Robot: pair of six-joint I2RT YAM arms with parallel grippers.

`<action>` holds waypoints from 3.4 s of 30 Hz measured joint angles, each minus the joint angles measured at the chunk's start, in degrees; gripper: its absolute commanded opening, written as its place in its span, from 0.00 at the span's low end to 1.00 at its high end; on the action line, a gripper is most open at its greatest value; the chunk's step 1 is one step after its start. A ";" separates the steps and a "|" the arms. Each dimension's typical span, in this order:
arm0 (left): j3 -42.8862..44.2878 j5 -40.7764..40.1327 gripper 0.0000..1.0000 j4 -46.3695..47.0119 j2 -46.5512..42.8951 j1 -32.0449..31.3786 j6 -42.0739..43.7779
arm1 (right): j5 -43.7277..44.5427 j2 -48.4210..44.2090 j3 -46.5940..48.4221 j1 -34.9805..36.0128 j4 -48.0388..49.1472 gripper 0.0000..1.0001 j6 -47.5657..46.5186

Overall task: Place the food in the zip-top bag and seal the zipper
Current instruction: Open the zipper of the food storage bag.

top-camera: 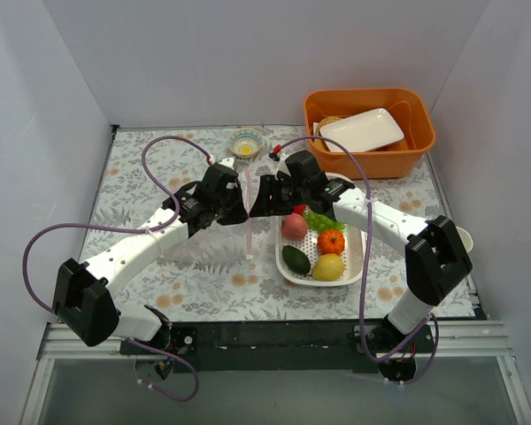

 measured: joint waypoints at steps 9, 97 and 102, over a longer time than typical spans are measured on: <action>0.00 1.25 0.00 0.11 0.00 0.00 -0.02 | 2.19 0.98 2.47 0.00 -0.96 0.54 -0.31; -3.34 -9.01 0.47 -2.12 5.31 -2.16 -4.02 | 4.44 6.49 3.08 0.87 -1.44 0.01 4.42; -3.26 -10.27 0.35 -2.21 7.80 -2.34 -4.39 | 4.50 6.49 3.08 0.87 -2.45 0.01 4.11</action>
